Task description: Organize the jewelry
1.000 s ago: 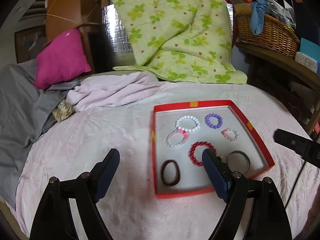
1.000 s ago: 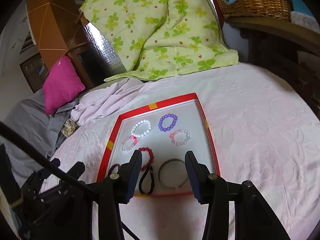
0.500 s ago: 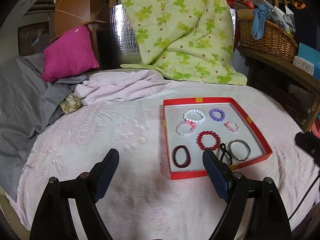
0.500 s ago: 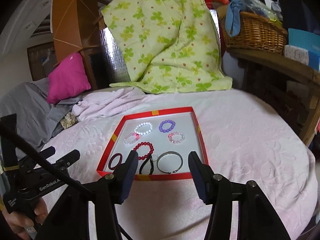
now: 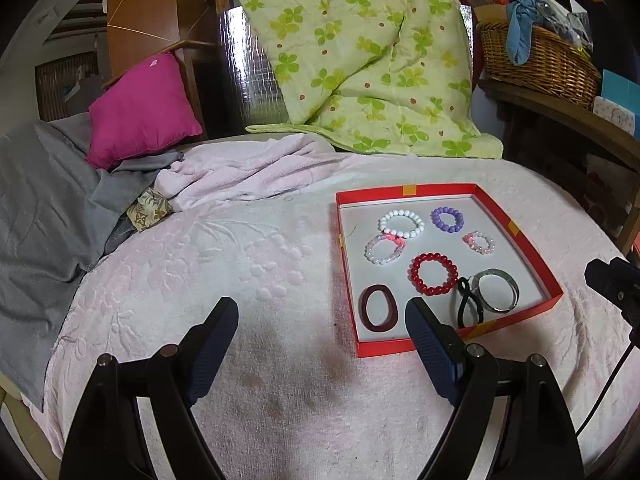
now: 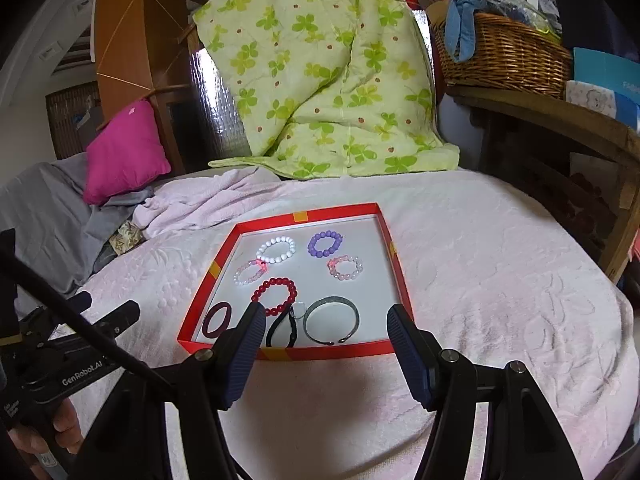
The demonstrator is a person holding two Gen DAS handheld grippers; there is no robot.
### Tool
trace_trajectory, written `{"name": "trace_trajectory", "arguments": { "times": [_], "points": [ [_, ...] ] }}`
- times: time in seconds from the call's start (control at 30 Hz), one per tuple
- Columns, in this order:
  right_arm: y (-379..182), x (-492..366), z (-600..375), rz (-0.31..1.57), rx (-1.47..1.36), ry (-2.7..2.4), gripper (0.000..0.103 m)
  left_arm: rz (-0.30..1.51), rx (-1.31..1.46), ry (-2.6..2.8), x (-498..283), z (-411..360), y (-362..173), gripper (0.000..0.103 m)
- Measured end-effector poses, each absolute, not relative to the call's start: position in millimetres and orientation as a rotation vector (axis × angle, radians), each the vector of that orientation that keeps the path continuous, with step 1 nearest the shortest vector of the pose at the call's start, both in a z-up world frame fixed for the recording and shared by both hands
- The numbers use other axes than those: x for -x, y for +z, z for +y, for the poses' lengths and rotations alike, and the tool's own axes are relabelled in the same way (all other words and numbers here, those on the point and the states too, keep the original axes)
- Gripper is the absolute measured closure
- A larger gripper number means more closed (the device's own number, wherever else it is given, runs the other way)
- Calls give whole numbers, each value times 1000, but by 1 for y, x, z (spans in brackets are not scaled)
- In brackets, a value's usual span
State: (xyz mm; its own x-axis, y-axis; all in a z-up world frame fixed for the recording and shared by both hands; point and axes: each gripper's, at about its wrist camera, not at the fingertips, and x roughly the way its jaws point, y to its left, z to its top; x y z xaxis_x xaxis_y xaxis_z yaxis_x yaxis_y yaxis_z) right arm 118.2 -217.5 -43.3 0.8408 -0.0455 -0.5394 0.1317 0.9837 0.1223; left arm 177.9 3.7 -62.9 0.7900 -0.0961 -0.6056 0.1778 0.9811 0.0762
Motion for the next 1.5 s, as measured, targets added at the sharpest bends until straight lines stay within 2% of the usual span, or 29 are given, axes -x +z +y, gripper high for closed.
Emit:
{"name": "trace_trajectory", "arguments": {
  "times": [1.5],
  "points": [
    [-51,-119,-219,577,-148,-86,36,664,-138,-131,-179,5,-69,17]
  ]
}}
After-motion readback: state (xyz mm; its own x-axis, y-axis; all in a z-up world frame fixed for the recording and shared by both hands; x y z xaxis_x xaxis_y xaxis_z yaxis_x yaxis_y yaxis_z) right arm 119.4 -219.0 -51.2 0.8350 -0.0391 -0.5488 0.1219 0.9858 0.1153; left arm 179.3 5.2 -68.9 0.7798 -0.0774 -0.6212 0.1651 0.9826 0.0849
